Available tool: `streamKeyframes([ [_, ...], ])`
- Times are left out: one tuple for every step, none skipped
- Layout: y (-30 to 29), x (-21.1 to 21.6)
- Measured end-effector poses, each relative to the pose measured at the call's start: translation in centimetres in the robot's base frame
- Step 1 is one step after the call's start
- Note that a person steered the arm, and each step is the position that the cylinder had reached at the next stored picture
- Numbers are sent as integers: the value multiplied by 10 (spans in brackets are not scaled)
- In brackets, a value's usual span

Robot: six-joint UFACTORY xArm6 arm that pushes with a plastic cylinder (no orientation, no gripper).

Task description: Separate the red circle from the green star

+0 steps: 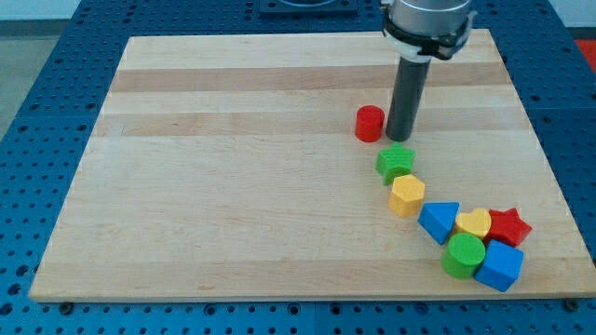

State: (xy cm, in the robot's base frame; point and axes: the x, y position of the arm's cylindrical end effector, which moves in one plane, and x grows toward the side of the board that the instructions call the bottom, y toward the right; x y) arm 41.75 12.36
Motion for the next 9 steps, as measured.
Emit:
streamKeyframes([
  [33,2],
  [53,12],
  [53,15],
  [24,27],
  [-17,29],
  [-59,30],
  [-99,38],
  [-120,45],
  [-120,80],
])
